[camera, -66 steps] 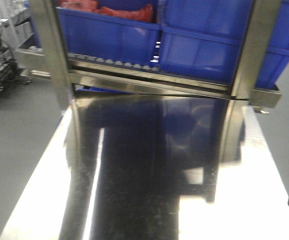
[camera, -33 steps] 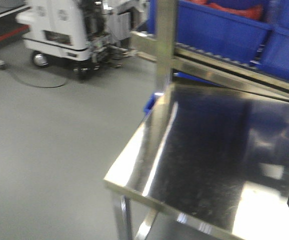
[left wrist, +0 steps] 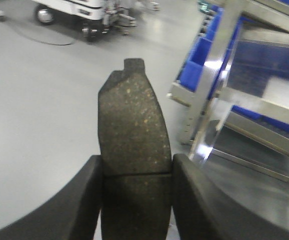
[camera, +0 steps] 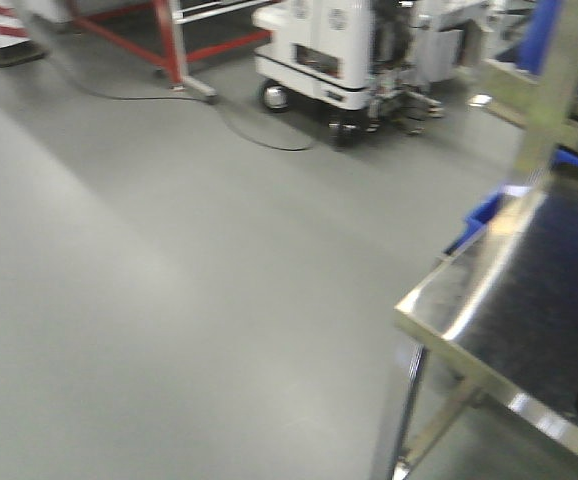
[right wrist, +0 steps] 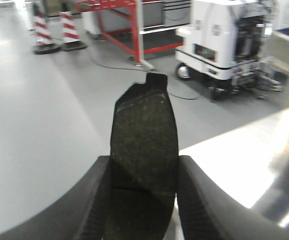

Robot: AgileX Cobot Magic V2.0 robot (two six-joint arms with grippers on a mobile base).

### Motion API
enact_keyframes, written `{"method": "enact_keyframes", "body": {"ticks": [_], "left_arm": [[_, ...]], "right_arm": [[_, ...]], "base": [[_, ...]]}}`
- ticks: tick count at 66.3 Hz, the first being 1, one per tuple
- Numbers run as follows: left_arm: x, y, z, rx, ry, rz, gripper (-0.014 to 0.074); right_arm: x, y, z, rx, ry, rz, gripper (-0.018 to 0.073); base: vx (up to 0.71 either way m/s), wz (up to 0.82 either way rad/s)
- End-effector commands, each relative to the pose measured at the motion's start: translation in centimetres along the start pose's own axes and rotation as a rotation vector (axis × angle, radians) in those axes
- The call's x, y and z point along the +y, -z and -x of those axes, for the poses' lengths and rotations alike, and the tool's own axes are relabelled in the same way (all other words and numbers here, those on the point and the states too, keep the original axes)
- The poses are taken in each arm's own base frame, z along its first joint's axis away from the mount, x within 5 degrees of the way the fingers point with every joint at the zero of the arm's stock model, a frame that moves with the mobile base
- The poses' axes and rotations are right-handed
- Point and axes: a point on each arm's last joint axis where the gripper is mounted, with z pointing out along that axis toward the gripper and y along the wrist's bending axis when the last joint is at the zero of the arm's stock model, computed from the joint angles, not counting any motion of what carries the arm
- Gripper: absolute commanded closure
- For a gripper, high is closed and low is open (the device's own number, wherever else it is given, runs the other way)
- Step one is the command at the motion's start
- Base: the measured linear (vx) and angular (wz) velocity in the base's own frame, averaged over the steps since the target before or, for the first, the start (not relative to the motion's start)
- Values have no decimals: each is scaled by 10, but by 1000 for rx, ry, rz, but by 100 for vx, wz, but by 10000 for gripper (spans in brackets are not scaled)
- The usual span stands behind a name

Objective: Move and align brake pads A on conveyor
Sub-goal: 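Back the base away and turn toward the aisle, then drive along the yellow floor line past the striped cones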

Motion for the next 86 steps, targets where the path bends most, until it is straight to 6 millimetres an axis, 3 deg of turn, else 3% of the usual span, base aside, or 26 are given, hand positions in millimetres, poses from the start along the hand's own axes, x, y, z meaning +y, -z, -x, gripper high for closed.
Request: {"method": "enact_keyframes", "body": {"ticks": [1, 49, 86], "left_arm": [[-4, 4, 15, -108, -6, -31, 603], [-4, 4, 15, -108, -6, -31, 603], [-4, 4, 15, -108, -5, -31, 603]], "right_arm": [[1, 3, 18, -123, 21, 13, 564], [1, 3, 18, -123, 21, 13, 564], [1, 3, 18, -122, 21, 12, 564]], "base": [[-20, 81], [-11, 82], [13, 34]]}}
